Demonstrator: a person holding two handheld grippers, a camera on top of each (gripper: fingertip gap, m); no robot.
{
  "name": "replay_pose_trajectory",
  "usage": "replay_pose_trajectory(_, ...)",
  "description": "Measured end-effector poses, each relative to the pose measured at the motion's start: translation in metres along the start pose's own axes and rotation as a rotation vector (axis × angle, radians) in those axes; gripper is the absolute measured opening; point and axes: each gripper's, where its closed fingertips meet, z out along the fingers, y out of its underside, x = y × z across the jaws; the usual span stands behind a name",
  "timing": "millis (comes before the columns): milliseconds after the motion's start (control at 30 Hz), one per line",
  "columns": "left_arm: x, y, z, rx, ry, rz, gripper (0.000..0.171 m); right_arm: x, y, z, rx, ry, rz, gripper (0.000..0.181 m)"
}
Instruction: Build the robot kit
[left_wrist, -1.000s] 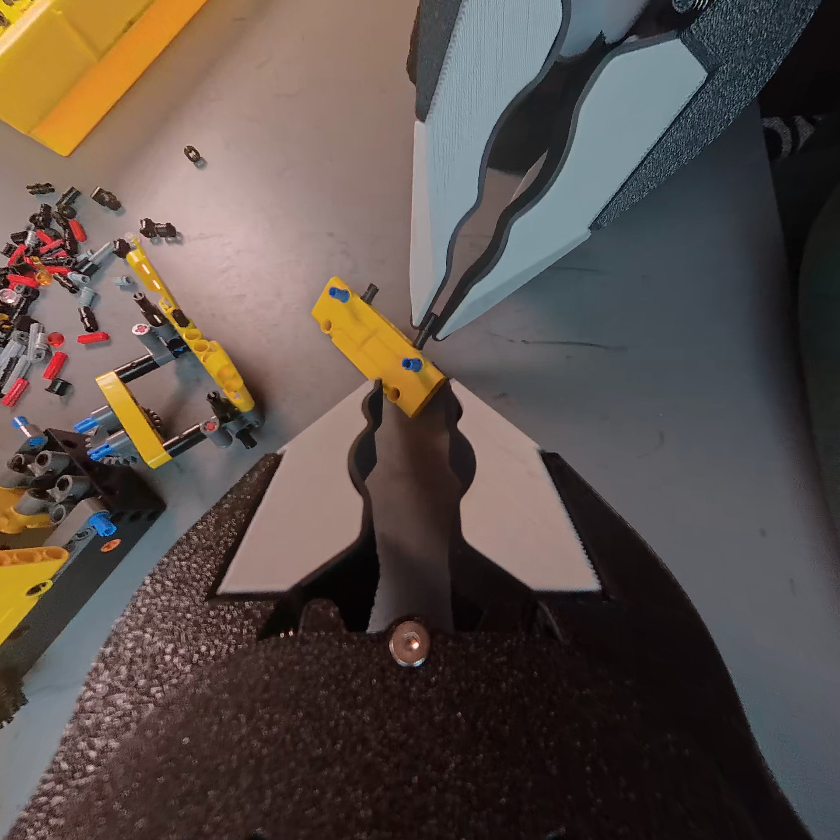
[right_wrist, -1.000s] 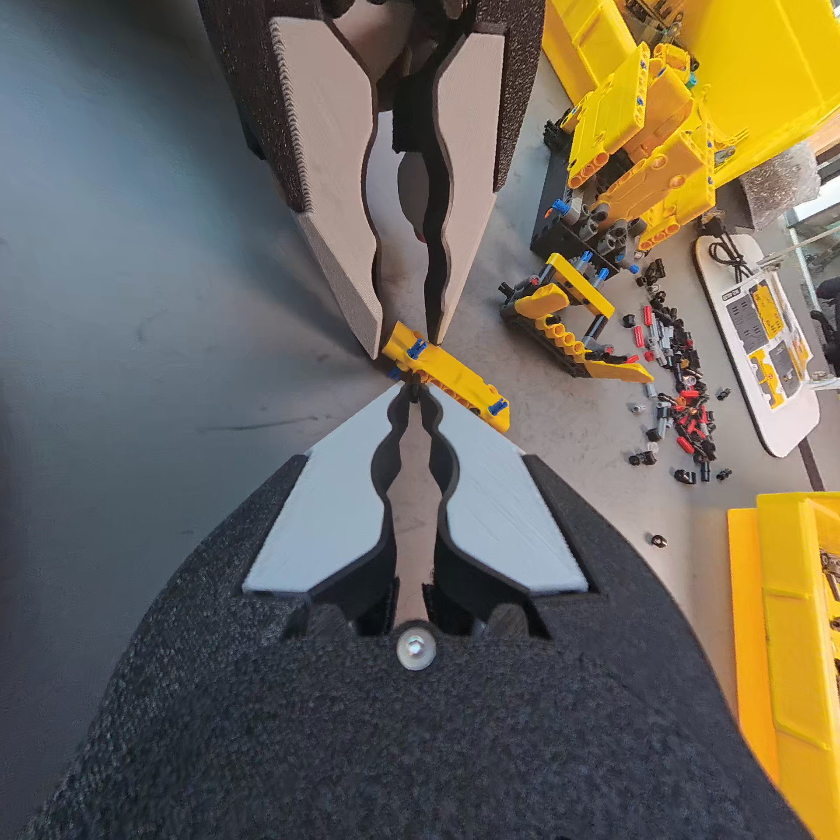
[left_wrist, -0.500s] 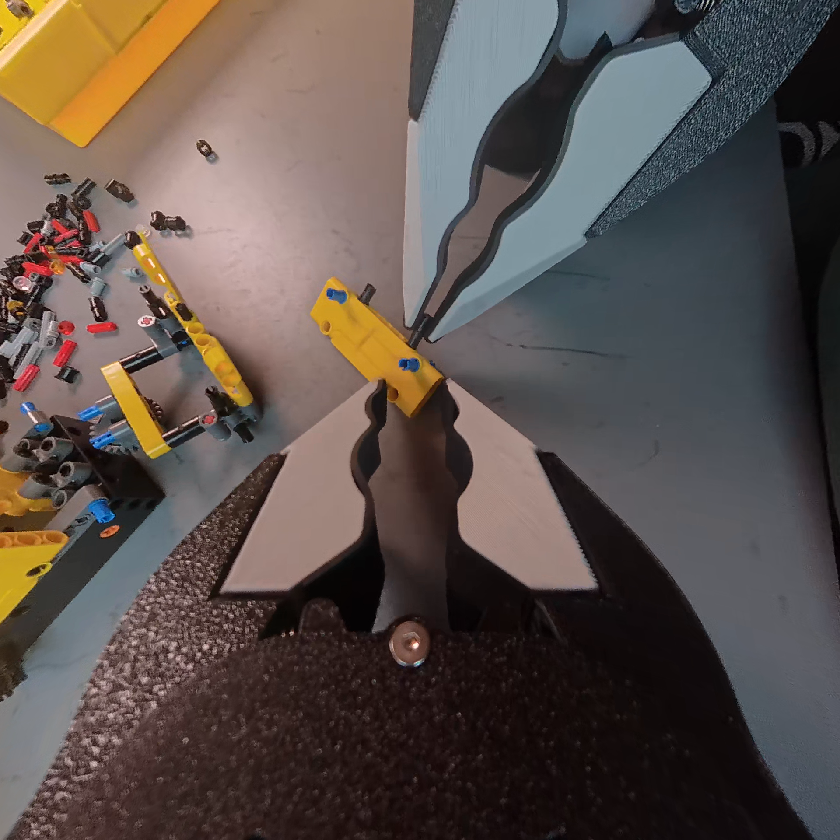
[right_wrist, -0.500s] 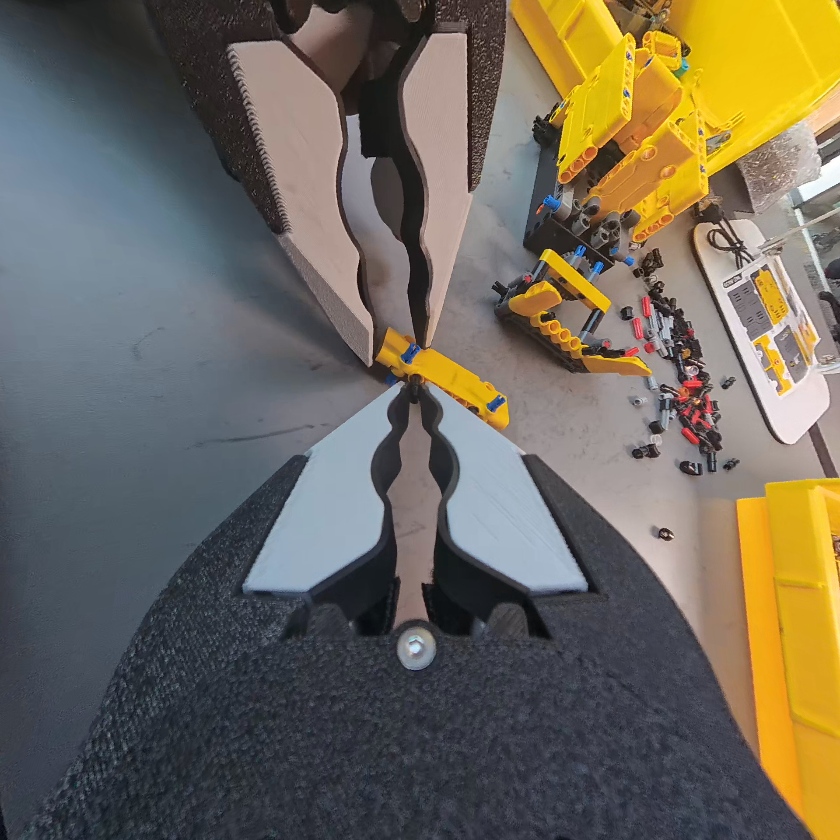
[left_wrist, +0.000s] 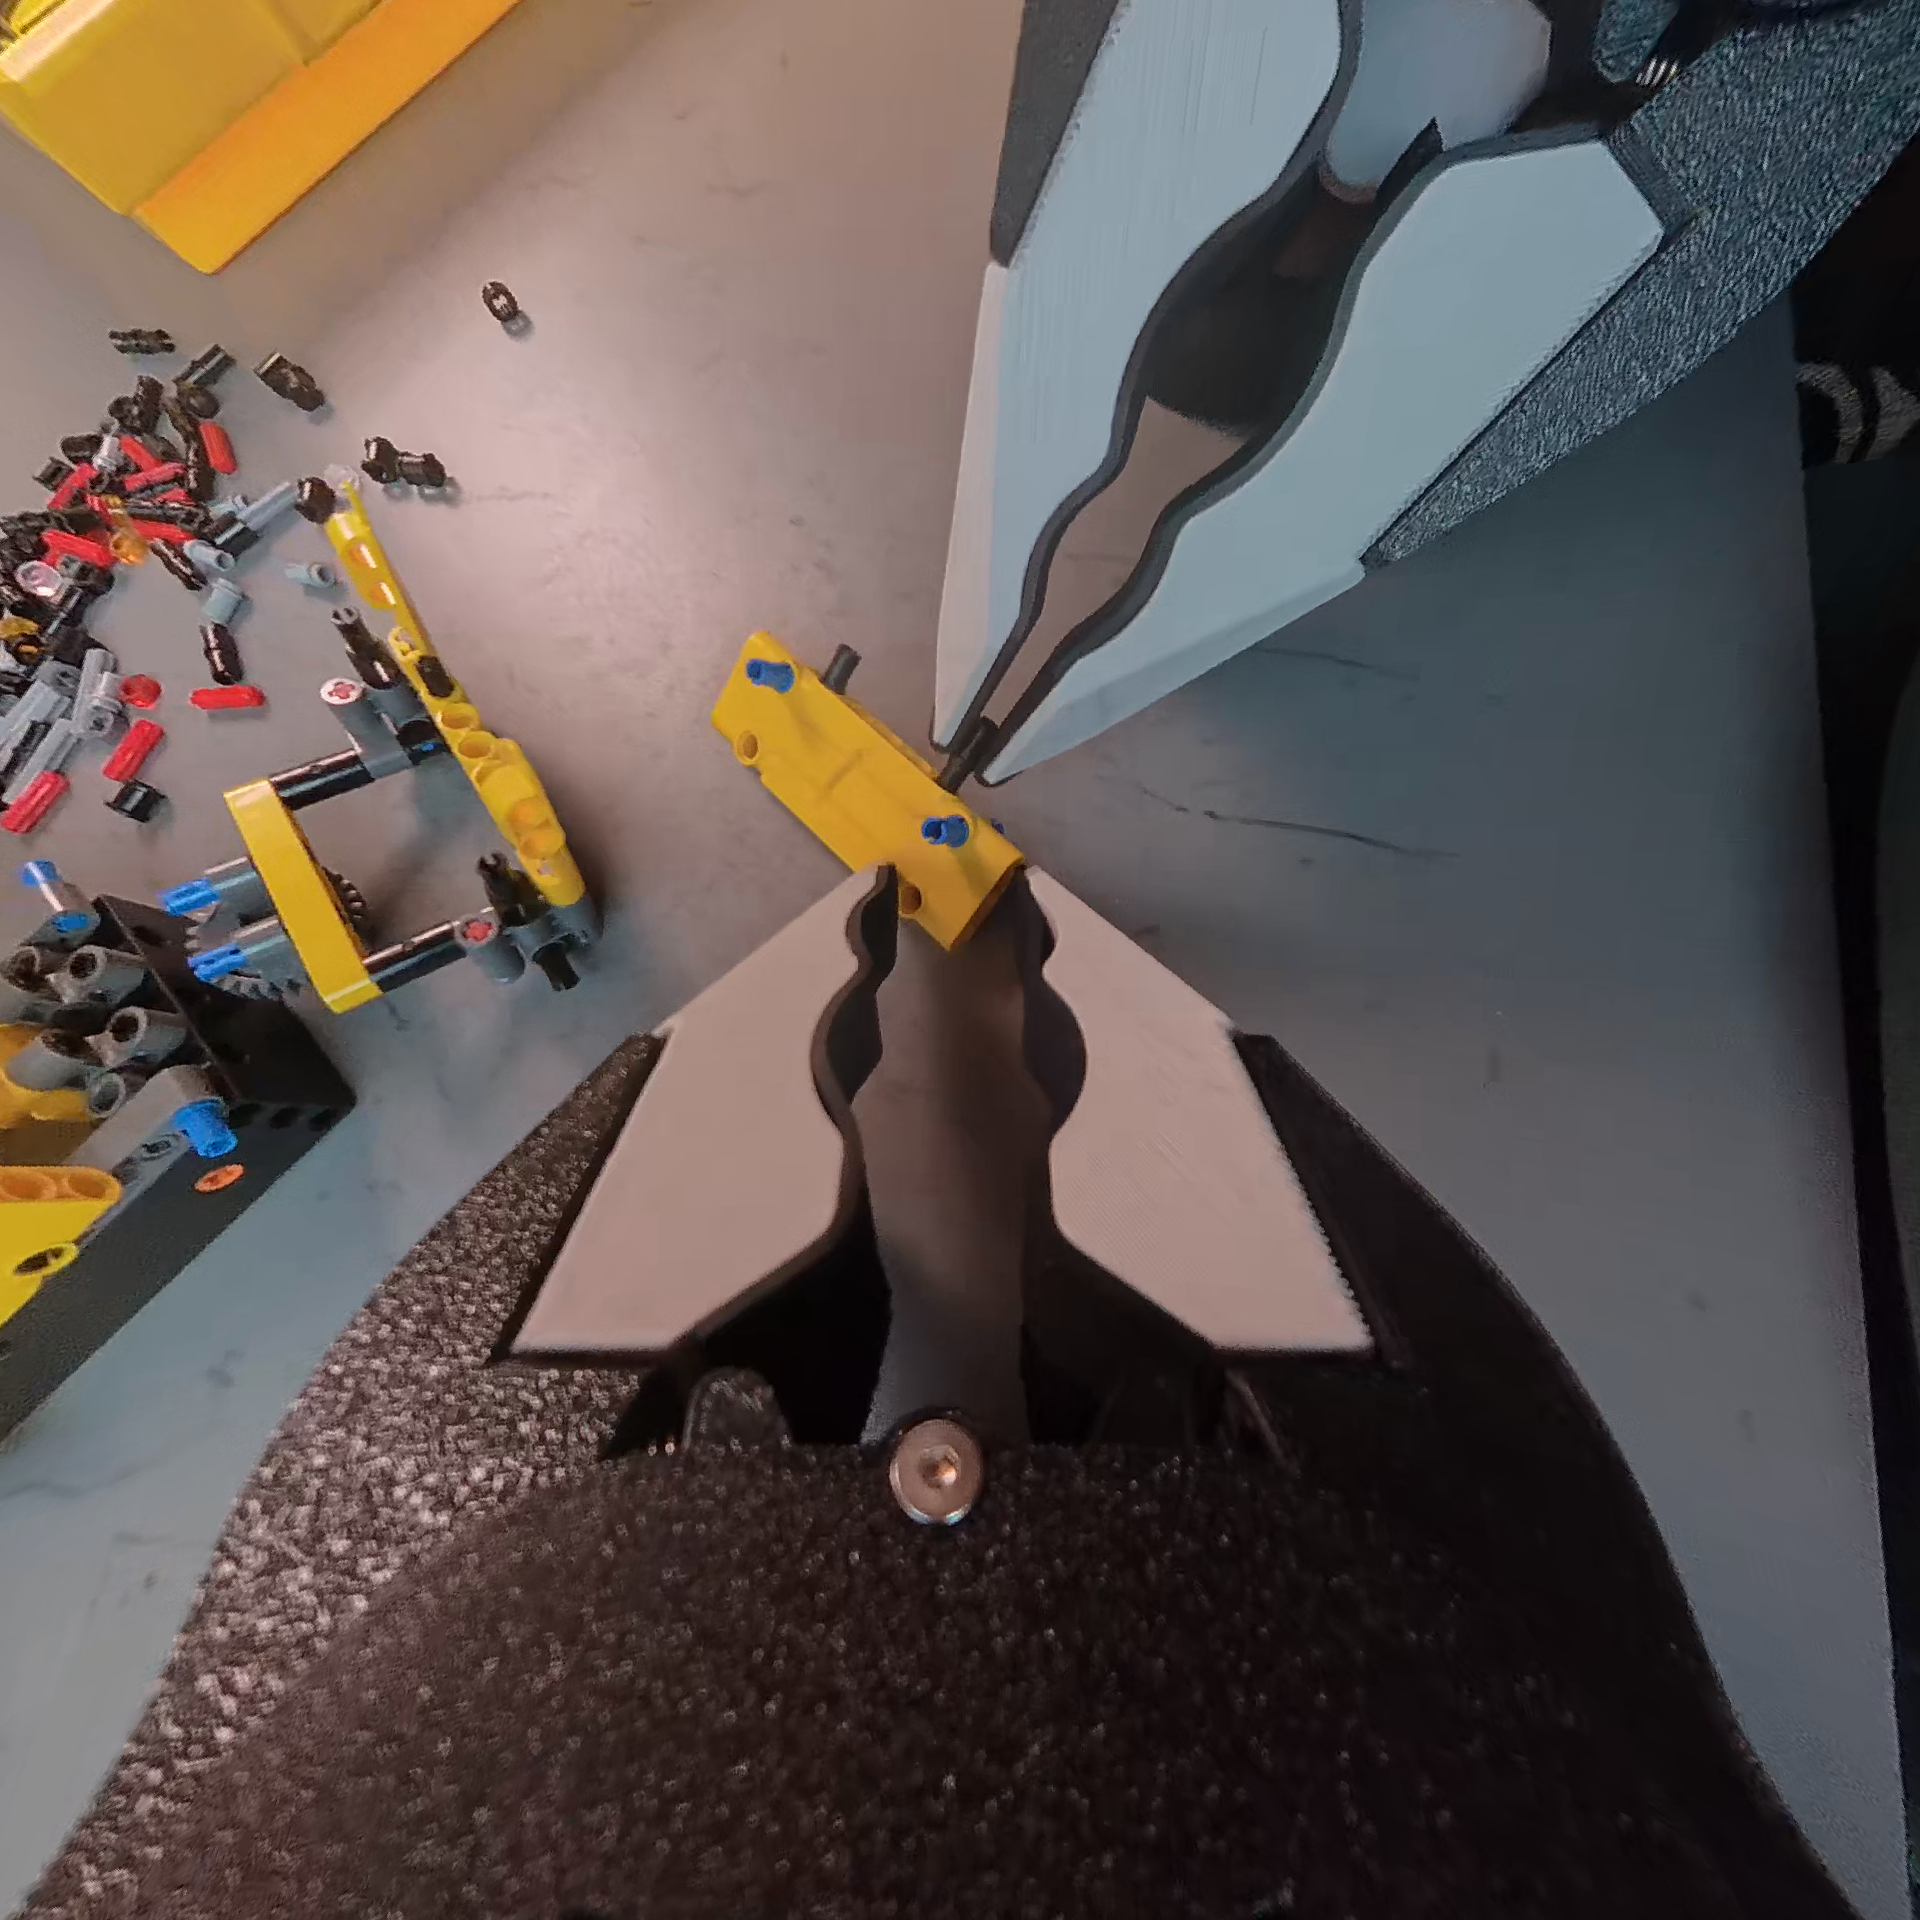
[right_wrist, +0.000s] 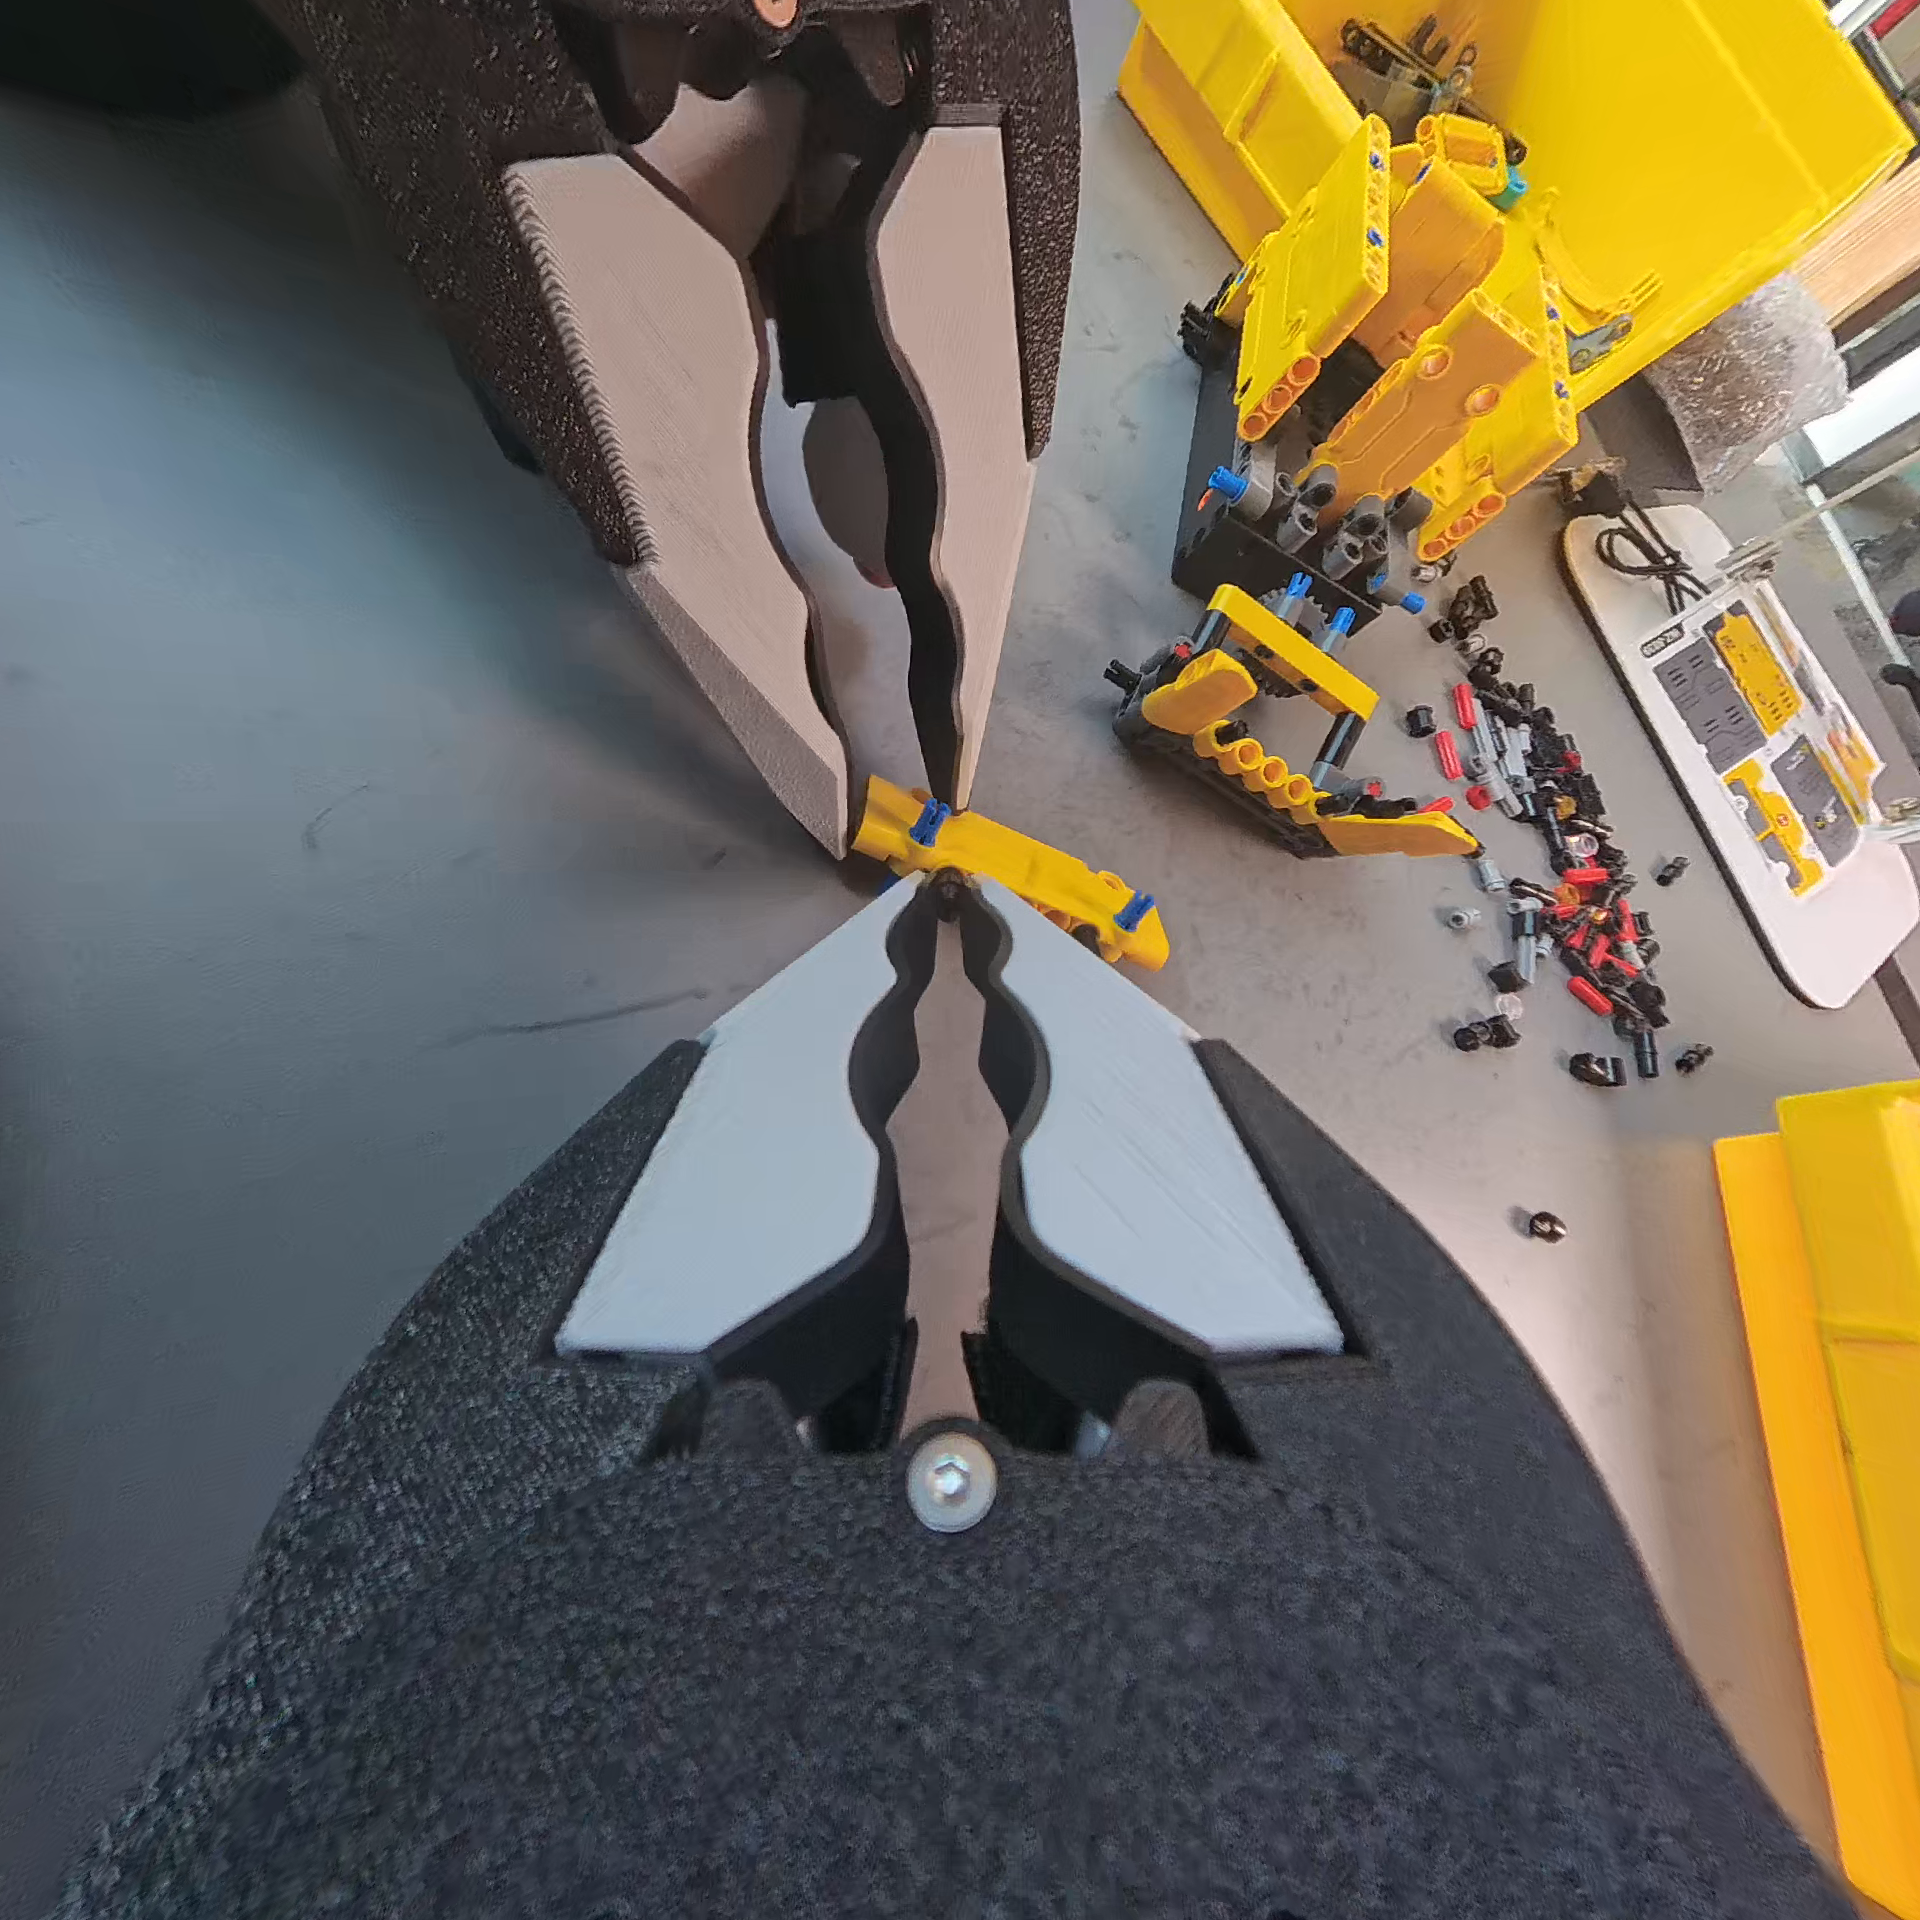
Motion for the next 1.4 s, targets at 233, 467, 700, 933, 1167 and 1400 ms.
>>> replay_pose_trajectory(233, 0.001, -0.001, -0.001, 0.014, 0.071, -0.094, 0.018, 0.003, -0.002, 0.001, 0.016, -0.06, 0.091, 0.002)
replay_pose_trajectory(467, 0.002, -0.001, 0.0, 0.002, 0.02, -0.003, 0.017, 0.004, -0.001, 0.0, -0.08, -0.155, 0.061, 0.003)
replay_pose_trajectory(700, 0.002, -0.002, 0.0, 0.005, -0.039, 0.113, 0.015, 0.004, -0.001, -0.001, -0.135, -0.194, 0.053, 0.003)
replay_pose_trajectory(933, 0.003, -0.003, 0.002, -0.005, -0.101, 0.223, 0.015, 0.003, 0.004, -0.002, -0.13, -0.185, 0.099, 0.002)
replay_pose_trajectory(1167, 0.003, -0.004, 0.004, -0.01, -0.139, 0.289, 0.014, 0.002, 0.009, -0.002, -0.091, -0.164, 0.133, 0.003)
replay_pose_trajectory(1400, 0.003, -0.004, 0.004, 0.004, -0.125, 0.258, 0.015, 0.002, 0.008, -0.002, -0.024, -0.133, 0.148, 0.002)
